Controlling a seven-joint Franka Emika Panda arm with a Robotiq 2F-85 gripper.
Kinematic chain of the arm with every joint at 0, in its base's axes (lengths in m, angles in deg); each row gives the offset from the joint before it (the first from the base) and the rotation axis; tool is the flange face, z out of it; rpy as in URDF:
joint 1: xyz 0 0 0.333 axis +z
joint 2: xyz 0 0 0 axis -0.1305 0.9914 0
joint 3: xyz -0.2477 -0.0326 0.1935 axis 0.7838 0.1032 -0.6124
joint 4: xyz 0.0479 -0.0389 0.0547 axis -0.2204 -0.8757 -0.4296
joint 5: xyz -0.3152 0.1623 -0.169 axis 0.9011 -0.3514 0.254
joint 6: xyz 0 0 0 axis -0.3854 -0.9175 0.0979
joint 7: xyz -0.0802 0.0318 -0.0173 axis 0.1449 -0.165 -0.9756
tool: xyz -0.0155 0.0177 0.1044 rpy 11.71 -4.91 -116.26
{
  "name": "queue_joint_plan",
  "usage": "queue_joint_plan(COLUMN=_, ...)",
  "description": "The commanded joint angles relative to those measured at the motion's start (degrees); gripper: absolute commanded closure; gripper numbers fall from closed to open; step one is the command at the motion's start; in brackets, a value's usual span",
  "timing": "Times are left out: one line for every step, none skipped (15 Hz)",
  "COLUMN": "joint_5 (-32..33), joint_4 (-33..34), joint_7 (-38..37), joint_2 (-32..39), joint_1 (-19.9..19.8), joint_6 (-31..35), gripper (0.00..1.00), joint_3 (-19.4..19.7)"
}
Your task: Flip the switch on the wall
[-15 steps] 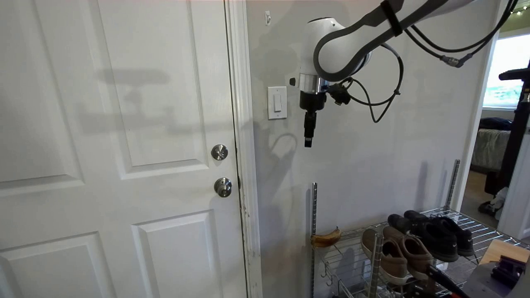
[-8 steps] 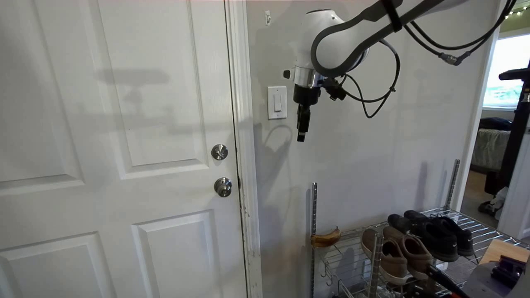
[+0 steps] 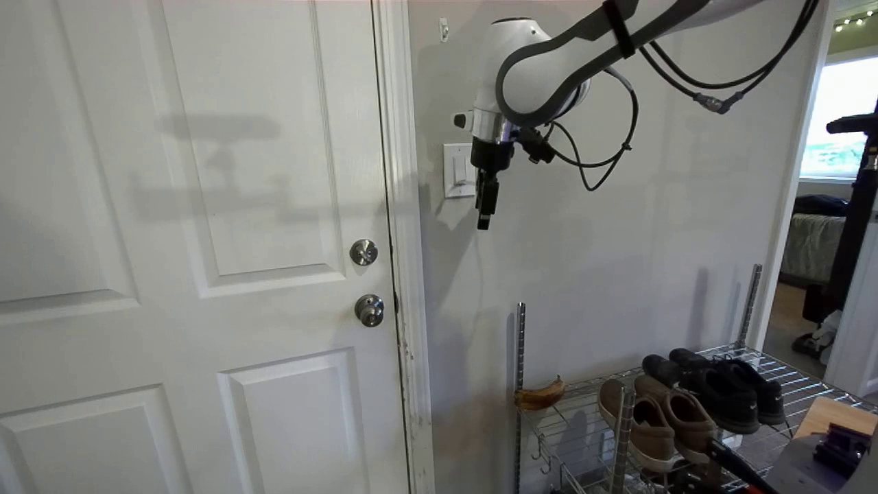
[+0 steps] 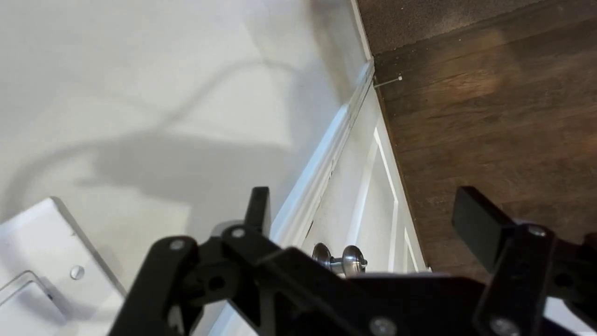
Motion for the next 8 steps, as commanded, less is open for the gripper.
queue_joint_plan(joint_5=2.9, joint_4=9.6, joint_7=-0.5, joint_2=9.2, joint_1=0.0, joint_6=0.0, gripper=0.0, joint_3=-1.6)
queue_joint_plan(joint_5=3.4, joint_4=11.8, joint_7=-0.4, joint_2=11.1, joint_1=0.1, joint_6=-0.3, gripper=0.0, joint_3=-1.9)
queue_joint_plan(joint_5=4.0, joint_4=13.8, joint_7=-0.7, joint_2=12.8, joint_1=0.2, joint_6=-0.5, gripper=0.0, joint_3=-2.1)
queue_joint_plan(joint_5=4.3, joint_4=15.6, joint_7=-1.5, joint_2=14.0, joint_1=0.2, joint_6=-0.8, gripper=0.0, joint_3=-2.2)
queue_joint_plan(joint_5=4.6, joint_4=17.0, joint_7=-4.0, joint_2=14.6, joint_1=0.3, joint_6=-1.7, gripper=0.0, joint_3=-2.0)
queue_joint_plan(joint_5=1.3, joint_4=18.3, joint_7=-5.3, joint_2=14.1, joint_1=0.0, joint_6=-5.7, gripper=0.0, joint_3=-2.3)
queue_joint_plan(joint_5=1.5, joint_4=18.9, joint_7=-8.0, joint_2=13.6, joint_1=0.1, joint_6=-7.2, gripper=0.0, joint_3=-2.0)
queue_joint_plan(joint_5=2.5, joint_4=16.9, joint_7=-4.8, joint_2=14.2, joint_1=-0.3, joint_6=-3.6, gripper=0.0, joint_3=-2.4)
